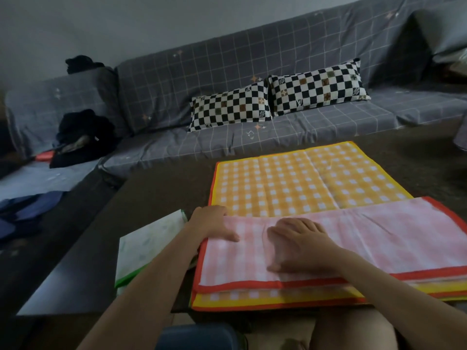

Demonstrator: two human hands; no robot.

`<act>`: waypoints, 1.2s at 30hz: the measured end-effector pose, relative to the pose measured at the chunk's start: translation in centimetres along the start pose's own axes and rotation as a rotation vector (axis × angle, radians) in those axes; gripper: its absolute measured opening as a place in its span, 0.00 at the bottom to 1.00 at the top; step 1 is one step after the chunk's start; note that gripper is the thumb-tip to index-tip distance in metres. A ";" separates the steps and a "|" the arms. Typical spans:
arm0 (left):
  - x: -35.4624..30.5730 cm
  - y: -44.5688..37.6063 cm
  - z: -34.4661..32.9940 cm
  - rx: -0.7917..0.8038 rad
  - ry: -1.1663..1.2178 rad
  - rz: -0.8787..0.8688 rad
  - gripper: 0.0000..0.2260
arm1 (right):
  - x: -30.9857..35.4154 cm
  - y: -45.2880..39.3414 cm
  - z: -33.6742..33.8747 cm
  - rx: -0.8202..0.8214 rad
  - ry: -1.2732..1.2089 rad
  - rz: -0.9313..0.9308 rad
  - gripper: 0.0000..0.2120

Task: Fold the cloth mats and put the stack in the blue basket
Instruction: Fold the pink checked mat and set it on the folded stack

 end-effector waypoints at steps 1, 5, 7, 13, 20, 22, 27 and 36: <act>0.6 0.0 0.2 0.014 0.044 0.023 0.21 | 0.1 0.0 0.0 0.012 0.001 0.008 0.59; 3.9 0.7 1.4 -0.013 0.413 0.230 0.20 | 0.1 -0.2 -0.1 0.072 0.026 0.027 0.55; 4.7 1.7 1.7 -0.017 0.660 0.347 0.15 | 0.3 -0.5 -0.5 0.074 0.034 0.048 0.50; 5.8 4.1 0.7 0.064 0.814 0.500 0.11 | 0.6 -0.4 -0.9 0.142 0.019 0.024 0.54; 3.9 3.7 2.4 -0.025 1.215 0.623 0.13 | 1.0 0.2 -0.2 0.216 0.064 -0.009 0.58; 2.6 3.6 3.4 -0.036 1.253 0.591 0.11 | 1.1 0.2 -0.2 0.212 0.072 -0.006 0.59; -1.1 3.0 5.5 -0.075 1.354 0.529 0.10 | 1.6 0.2 0.3 0.101 0.037 0.048 0.56; -9.1 1.8 6.5 -0.105 1.423 0.453 0.07 | -5.1 3.6 6.2 -0.317 -0.578 -0.284 0.28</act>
Point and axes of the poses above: each hand's wrist, its own y-axis away from the middle knuckle, its own z-axis out of the back of the hand, x = y × z, the point moved 8 cm from there along -y, towards the middle knuckle, and after that the axes turned 15 degrees about -x, right-handed, at the moved point
